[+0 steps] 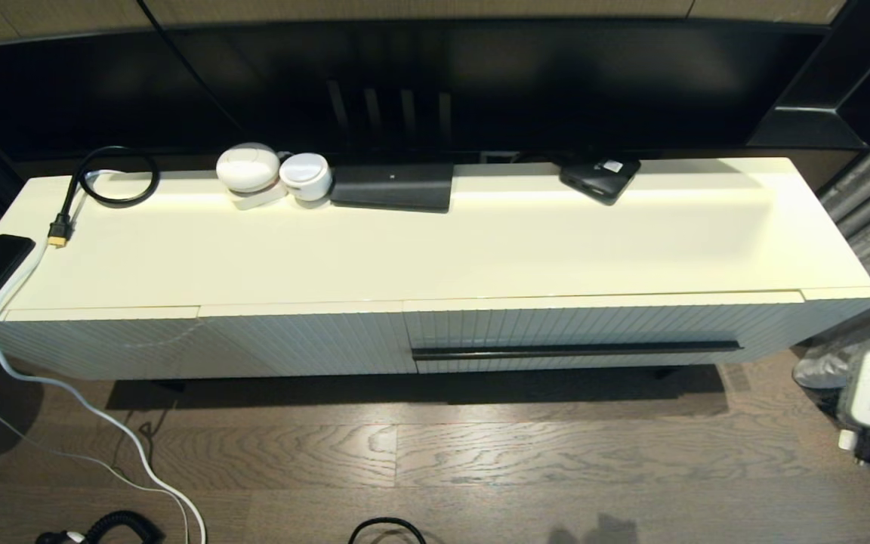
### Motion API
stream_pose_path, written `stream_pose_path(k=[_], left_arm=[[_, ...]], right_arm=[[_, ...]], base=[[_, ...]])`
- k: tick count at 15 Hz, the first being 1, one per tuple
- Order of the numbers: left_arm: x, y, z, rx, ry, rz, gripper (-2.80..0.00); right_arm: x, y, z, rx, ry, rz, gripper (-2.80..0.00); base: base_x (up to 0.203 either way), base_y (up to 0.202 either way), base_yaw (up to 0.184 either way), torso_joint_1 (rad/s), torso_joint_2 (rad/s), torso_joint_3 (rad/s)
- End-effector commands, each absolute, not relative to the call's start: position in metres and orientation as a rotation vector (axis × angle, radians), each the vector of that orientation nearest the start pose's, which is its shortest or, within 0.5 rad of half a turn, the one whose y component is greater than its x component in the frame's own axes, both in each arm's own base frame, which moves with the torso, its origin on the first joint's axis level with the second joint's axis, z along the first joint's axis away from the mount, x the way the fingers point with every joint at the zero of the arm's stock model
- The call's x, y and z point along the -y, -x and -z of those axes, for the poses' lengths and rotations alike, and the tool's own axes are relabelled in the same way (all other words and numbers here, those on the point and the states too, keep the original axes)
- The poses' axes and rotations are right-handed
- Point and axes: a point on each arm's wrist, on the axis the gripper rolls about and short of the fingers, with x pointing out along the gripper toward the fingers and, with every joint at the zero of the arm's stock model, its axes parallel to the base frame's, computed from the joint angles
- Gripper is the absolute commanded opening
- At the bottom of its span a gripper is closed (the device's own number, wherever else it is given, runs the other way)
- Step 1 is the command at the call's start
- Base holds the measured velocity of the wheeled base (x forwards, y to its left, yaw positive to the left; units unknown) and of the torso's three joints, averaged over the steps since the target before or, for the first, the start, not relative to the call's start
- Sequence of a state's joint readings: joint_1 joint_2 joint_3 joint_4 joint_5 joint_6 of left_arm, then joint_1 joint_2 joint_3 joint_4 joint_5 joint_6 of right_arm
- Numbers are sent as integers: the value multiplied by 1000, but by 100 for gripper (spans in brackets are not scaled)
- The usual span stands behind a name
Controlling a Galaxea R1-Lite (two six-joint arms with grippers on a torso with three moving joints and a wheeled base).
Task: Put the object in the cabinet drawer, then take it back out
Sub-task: Open the drawer
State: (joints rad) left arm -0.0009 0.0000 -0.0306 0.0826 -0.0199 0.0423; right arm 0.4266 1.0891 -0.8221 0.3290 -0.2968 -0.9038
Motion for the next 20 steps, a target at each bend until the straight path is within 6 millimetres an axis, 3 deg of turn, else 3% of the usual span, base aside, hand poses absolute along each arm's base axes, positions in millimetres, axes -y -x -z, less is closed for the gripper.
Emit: stream_pose_path(k=[1, 5, 8, 10, 13, 17, 20], left_arm=[[0, 25, -75, -52, -42, 21, -280], [0, 25, -75, -52, -42, 22, -280], [0, 25, -75, -52, -41, 21, -280], [0, 25, -75, -52, -42, 22, -280], [0, 25, -75, -52, -42, 21, -280], [0, 25, -75, -52, -42, 21, -280], [0, 25, -75, -52, -42, 23, -280]], right_arm=[[-70, -159, -220, -507, 1138, -433, 0], [-110, -229, -186, -427, 1230, -493, 0], [-129, -261, -154, -354, 1248, -604, 0], [-136, -270, -139, -295, 1268, -672, 0], [-129, -276, -130, -253, 1305, -753, 0], [-122, -277, -122, -268, 1318, -782, 0], [-121, -283, -104, -295, 1297, -853, 0]], base=[[0, 0, 0, 0, 0, 0], [0, 0, 0, 0, 0, 0], [0, 0, 0, 0, 0, 0], [0, 0, 0, 0, 0, 0], [0, 0, 0, 0, 0, 0], [0, 0, 0, 0, 0, 0], [0, 0, 0, 0, 0, 0]])
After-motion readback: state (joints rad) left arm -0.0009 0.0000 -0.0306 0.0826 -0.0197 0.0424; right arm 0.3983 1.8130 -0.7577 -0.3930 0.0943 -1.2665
